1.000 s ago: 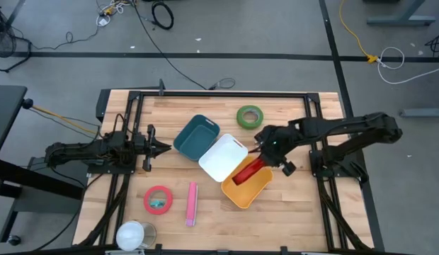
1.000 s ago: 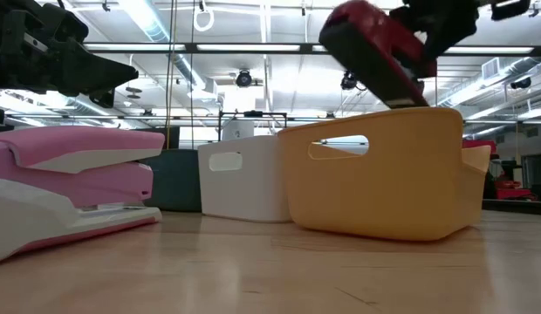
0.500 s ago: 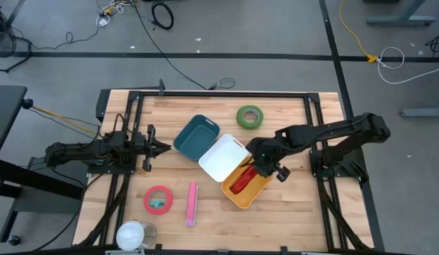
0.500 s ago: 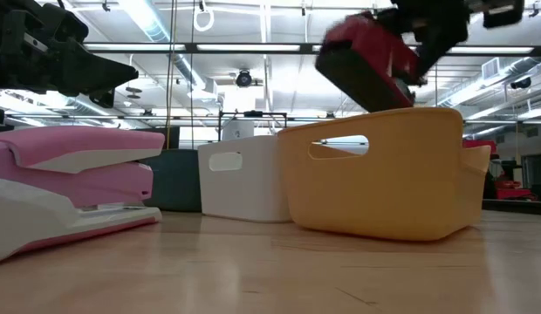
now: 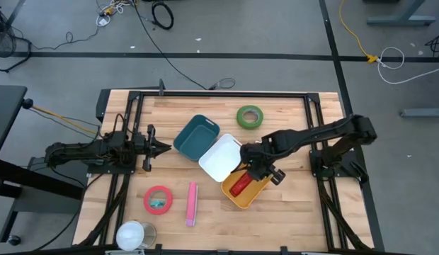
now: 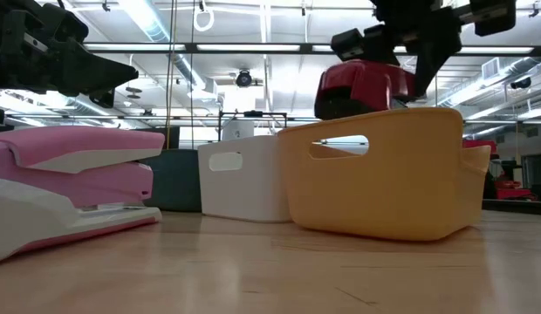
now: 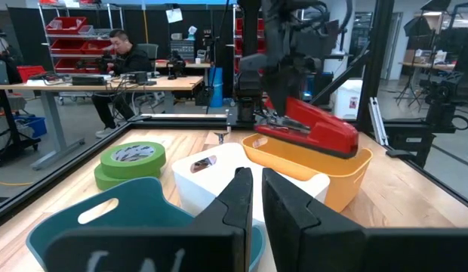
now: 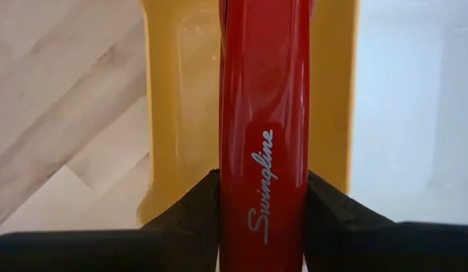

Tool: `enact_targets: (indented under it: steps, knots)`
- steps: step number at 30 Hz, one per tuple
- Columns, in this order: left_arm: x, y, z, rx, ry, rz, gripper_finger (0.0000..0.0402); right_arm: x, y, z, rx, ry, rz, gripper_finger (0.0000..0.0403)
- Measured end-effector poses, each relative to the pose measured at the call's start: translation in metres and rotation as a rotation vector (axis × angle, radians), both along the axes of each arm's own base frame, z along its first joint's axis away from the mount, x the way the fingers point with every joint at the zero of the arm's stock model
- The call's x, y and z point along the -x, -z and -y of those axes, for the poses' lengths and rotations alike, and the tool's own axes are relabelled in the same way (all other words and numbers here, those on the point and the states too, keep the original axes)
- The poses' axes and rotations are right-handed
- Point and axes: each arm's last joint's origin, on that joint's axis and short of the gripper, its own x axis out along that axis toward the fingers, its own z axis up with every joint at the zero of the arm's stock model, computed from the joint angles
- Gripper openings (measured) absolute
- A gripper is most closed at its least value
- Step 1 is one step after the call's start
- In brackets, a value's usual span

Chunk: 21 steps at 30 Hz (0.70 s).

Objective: Pick and place Stapler, Stapler remover, tape
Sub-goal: Put the red stapler into the yellow bin

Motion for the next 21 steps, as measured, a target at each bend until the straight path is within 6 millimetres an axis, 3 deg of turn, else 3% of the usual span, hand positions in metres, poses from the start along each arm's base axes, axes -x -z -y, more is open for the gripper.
enact_targets:
  steps: [21]
  knots:
    - [0.000,0.000,0.000,0.000,0.000,0.000,0.0037,-0.013,0.013,-0.002,0.027,0.012,0.012,0.0126]
